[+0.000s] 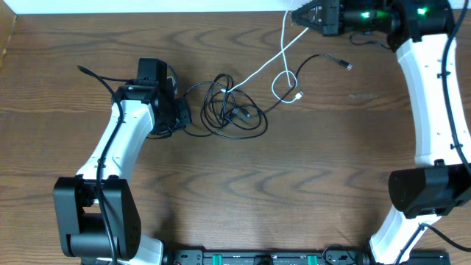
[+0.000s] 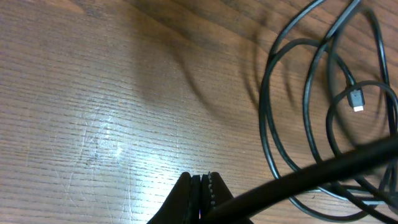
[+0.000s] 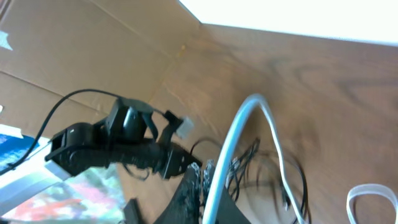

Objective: Untangle cables

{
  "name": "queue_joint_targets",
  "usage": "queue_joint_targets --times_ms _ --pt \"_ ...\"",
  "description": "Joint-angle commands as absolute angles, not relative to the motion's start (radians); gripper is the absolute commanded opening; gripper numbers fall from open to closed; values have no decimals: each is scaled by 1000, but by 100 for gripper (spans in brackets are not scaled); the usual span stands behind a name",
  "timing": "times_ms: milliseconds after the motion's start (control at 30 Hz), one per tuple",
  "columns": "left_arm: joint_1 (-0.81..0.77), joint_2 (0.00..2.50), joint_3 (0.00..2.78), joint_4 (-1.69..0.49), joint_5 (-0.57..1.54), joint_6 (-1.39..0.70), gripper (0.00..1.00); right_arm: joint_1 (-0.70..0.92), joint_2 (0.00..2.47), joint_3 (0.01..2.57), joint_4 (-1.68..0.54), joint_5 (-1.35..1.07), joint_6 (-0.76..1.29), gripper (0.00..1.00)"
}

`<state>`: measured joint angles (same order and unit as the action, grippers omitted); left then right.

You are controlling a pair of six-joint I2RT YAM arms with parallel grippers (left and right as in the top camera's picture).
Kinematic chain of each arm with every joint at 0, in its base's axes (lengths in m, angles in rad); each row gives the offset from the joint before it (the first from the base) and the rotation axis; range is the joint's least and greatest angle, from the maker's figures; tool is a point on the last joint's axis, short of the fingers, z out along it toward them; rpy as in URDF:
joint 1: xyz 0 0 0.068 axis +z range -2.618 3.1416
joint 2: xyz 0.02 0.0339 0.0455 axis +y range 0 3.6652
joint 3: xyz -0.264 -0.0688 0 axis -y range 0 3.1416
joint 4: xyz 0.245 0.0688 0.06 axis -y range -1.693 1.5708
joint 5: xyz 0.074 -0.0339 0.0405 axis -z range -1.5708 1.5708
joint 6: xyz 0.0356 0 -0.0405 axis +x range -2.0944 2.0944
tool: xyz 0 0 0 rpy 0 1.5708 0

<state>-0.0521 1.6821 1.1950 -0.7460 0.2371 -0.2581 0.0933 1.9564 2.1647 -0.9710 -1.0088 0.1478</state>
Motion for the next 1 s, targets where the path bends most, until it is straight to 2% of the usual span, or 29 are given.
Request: queue_joint_targets --times_ms 0,167,200,300,433,733,967 --pt "-46 1695 1195 -751 216 -256 7 70 1953 2172 -1042 -846 146 1" --pt "-46 1695 1195 -751 216 -257 7 110 1953 2170 -1144 -416 168 1" --pt "-46 1695 1195 -751 216 -256 7 127 1955 2167 -1154 -421 136 1" --pt "-46 1695 1195 -750 216 -257 7 181 1957 2164 -1169 -635 -52 1" --pt "-46 1695 1195 -750 193 -257 7 190 1957 2164 -1188 -754 -157 1" --pt "-46 1695 1195 -751 171 -257 7 84 1966 2154 -1268 -620 -120 1" --pt "-46 1695 1195 -743 172 -257 7 160 1966 2144 -1459 -897 -507 1"
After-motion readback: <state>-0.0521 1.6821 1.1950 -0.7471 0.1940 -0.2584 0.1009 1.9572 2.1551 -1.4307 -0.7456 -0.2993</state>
